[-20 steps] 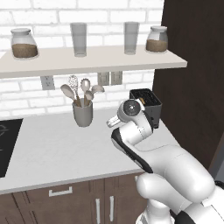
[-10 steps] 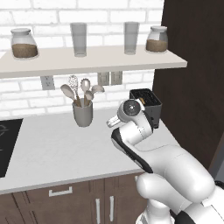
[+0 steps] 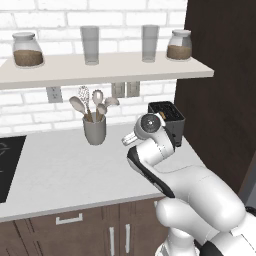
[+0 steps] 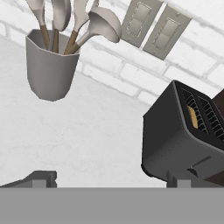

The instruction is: Start the toaster. Once the lever pops up, take the bread to the plate on the dining counter.

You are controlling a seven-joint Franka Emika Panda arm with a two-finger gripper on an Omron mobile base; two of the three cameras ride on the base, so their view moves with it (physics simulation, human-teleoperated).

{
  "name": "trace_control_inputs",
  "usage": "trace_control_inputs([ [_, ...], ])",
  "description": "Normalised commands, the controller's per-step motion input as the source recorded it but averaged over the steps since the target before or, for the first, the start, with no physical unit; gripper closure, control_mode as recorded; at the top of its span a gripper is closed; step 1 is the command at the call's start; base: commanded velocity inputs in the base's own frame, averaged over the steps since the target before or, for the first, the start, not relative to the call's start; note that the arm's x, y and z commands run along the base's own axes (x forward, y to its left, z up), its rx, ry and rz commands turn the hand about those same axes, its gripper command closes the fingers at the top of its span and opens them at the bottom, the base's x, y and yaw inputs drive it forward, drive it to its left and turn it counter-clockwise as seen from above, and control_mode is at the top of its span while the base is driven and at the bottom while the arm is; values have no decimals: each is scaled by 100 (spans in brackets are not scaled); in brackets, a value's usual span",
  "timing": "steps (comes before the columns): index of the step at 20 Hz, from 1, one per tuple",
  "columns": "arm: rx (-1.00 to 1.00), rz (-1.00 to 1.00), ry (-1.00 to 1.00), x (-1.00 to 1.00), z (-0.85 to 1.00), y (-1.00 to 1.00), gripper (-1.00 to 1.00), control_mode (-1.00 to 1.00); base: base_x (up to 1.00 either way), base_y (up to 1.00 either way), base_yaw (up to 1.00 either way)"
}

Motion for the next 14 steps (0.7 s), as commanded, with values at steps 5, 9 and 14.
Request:
trace_control_inputs([
  [5, 0, 0, 0, 0, 0, 0, -100, -100, 0, 0, 0],
  [9, 0, 0, 0, 0, 0, 0, -100, -100, 0, 0, 0],
  [14, 0, 0, 0, 0, 0, 0, -100, -100, 0, 0, 0],
])
